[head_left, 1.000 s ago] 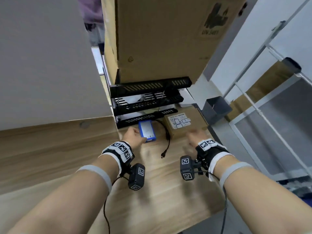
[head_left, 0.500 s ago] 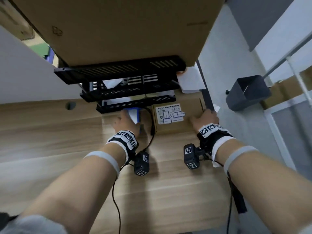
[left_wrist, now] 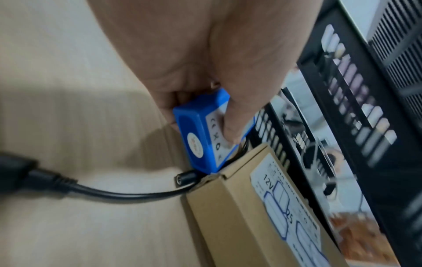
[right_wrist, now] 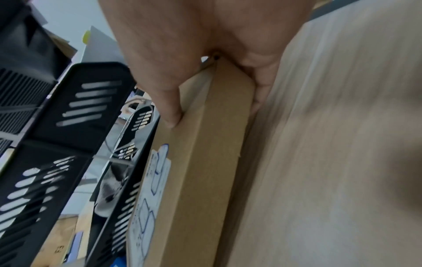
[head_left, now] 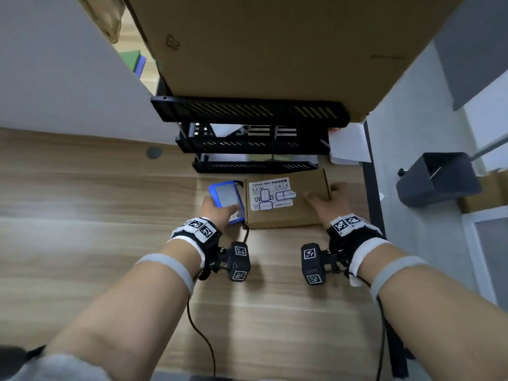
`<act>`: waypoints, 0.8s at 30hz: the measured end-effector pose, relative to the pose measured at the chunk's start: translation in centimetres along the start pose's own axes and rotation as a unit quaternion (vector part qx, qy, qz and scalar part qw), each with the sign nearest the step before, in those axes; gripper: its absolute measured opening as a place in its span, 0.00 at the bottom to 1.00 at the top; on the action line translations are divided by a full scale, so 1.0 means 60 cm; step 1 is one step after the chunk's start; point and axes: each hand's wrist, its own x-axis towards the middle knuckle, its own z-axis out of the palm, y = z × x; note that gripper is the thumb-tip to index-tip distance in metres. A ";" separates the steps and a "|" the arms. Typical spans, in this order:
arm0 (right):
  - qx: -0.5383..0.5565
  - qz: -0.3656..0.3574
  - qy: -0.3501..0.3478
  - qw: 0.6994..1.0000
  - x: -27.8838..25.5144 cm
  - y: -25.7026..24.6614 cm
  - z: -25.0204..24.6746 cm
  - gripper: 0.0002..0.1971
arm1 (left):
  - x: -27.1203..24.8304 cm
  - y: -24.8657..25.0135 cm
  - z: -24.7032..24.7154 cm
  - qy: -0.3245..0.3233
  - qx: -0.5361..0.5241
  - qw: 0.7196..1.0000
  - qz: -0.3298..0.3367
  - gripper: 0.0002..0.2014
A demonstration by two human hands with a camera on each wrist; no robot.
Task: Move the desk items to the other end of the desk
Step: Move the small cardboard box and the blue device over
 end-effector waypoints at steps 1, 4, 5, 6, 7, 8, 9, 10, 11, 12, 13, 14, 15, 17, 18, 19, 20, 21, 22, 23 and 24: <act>0.004 -0.008 -0.012 1.000 -0.007 -0.006 0.009 0.36 | 0.000 -0.013 -0.018 0.000 -0.025 1.000 -0.010 0.26; -0.008 -0.036 -0.067 0.997 -0.035 -0.035 0.049 0.35 | -0.012 -0.053 -0.085 0.019 -0.079 0.996 -0.030 0.23; -0.022 -0.046 -0.084 0.995 -0.049 -0.049 0.065 0.34 | -0.020 -0.067 -0.110 0.032 -0.088 0.995 -0.030 0.21; -0.036 -0.057 -0.094 0.993 -0.062 -0.063 0.083 0.33 | -0.026 -0.082 -0.138 0.049 -0.098 0.993 -0.036 0.18; -0.044 -0.070 -0.101 0.991 -0.075 -0.077 0.104 0.30 | -0.036 -0.095 -0.169 0.064 -0.110 0.991 -0.038 0.17; -0.054 -0.076 -0.111 0.989 -0.090 -0.091 0.124 0.27 | -0.045 -0.109 -0.203 0.078 -0.122 0.988 -0.043 0.19; -0.058 -0.087 -0.118 0.988 -0.109 -0.107 0.146 0.24 | -0.054 -0.124 -0.239 0.092 -0.136 0.986 -0.041 0.20; -0.061 -0.094 -0.125 0.986 -0.128 -0.124 0.168 0.23 | -0.061 -0.137 -0.276 0.104 -0.152 0.982 -0.040 0.22; -0.062 -0.101 -0.126 0.985 -0.149 -0.141 0.189 0.22 | -0.068 -0.150 -0.313 0.113 -0.171 0.978 -0.034 0.22; -0.064 -0.106 -0.122 0.985 -0.171 -0.157 0.211 0.22 | -0.073 -0.163 -0.351 0.122 -0.190 0.974 -0.029 0.21; -0.063 -0.117 -0.118 0.984 -0.194 -0.173 0.236 0.22 | -0.074 -0.178 -0.391 0.133 -0.209 0.969 -0.024 0.21; -0.065 -0.124 -0.116 0.983 -0.218 -0.187 0.262 0.23 | -0.079 -0.192 -0.430 0.138 -0.231 0.963 -0.015 0.20; -0.065 -0.134 -0.115 0.982 -0.243 -0.201 0.290 0.23 | -0.081 -0.209 -0.472 0.143 -0.252 0.957 -0.005 0.19; -0.078 -0.147 -0.117 0.979 -0.300 -0.228 0.349 0.25 | -0.088 -0.245 -0.558 0.152 -0.279 0.948 0.003 0.19; -0.087 -0.152 -0.123 0.977 -0.331 -0.244 0.379 0.27 | -0.092 -0.262 -0.603 0.157 -0.292 0.944 0.007 0.18; -0.095 -0.158 -0.130 0.974 -0.359 -0.258 0.412 0.28 | -0.097 -0.279 -0.648 0.162 -0.304 0.939 0.014 0.17; -0.101 -0.164 -0.135 0.972 -0.389 -0.273 0.444 0.28 | -0.104 -0.294 -0.693 0.170 -0.314 0.934 0.021 0.15; -0.100 -0.166 -0.141 0.971 -0.418 -0.288 0.476 0.27 | -0.110 -0.309 -0.735 0.177 -0.327 0.928 0.029 0.13; -0.097 -0.169 -0.145 0.970 -0.448 -0.302 0.508 0.26 | -0.115 -0.326 -0.777 0.183 -0.340 0.922 0.035 0.12; -0.098 -0.171 -0.152 0.968 -0.474 -0.313 0.542 0.25 | -0.122 -0.344 -0.817 0.191 -0.351 0.916 0.039 0.12; -0.097 -0.175 -0.161 0.967 -0.499 -0.322 0.576 0.24 | -0.128 -0.363 -0.856 0.201 -0.364 0.909 0.042 0.13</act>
